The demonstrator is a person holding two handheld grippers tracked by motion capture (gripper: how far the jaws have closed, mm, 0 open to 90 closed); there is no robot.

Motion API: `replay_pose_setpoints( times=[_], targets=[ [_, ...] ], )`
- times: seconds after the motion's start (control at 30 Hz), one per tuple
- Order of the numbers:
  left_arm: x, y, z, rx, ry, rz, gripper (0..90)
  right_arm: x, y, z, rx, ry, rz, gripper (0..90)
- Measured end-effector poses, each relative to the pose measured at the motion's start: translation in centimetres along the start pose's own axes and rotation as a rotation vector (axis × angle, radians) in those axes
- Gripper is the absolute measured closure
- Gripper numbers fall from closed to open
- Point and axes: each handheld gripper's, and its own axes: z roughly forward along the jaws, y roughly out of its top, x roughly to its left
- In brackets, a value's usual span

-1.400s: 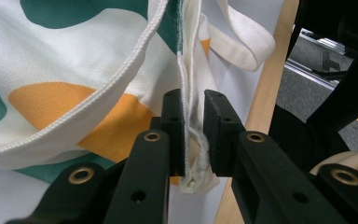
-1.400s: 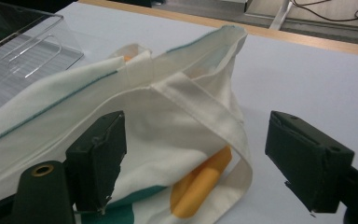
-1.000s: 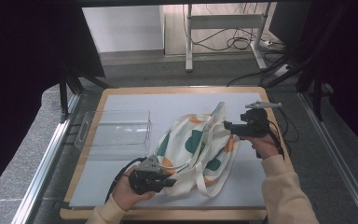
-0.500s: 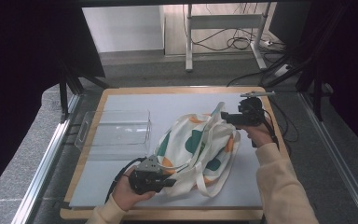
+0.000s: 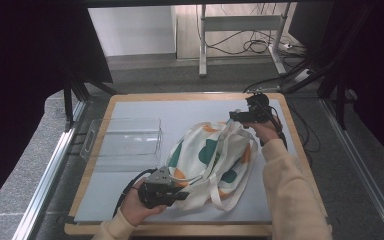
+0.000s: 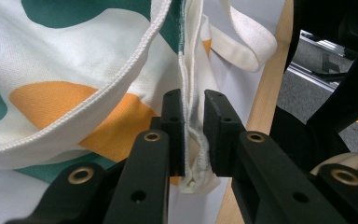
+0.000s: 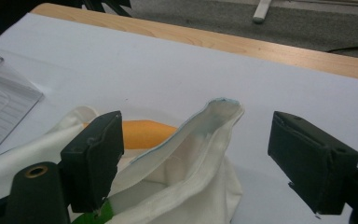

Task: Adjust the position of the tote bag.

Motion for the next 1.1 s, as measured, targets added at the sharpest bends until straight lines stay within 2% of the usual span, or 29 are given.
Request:
replay_pose_setpoints(
  times=[0.13, 0.17, 0.37, 0.53, 0.73, 0.87, 1.1],
  targets=[
    [0.0, 0.0, 0.0, 0.000, 0.001, 0.001, 79.4, 0.2, 0.2, 0.7, 0.017, -0.015, -0.005, 18.4],
    [0.0, 0.0, 0.0, 0.001, 0.001, 0.002, 79.4, 0.2, 0.3, 1.2, 0.030, -0.034, -0.007, 18.0],
    [0.0, 0.0, 0.0, 0.007, 0.006, -0.003, 79.4, -0.4, 0.2, 2.6, 0.054, -0.054, 0.040, 18.0],
    [0.1, 0.0, 0.0, 0.008, 0.004, 0.006, 79.3, -0.5, 0.1, 3.2, 0.068, -0.058, 0.043, 18.0],
    [0.0, 0.0, 0.1, -0.001, 0.002, -0.001, 79.3, -0.4, 0.0, 3.9, 0.088, -0.054, 0.043, 18.2],
    [-0.1, 0.0, 0.1, -0.001, 0.002, 0.000, 79.3, -0.4, -0.3, 4.4, 0.113, -0.050, 0.060, 19.3],
    [-0.1, 0.0, 0.1, -0.002, 0.004, 0.001, 79.3, -0.6, -0.7, 4.9, 0.175, -0.011, 0.094, 44.1]
  ],
)
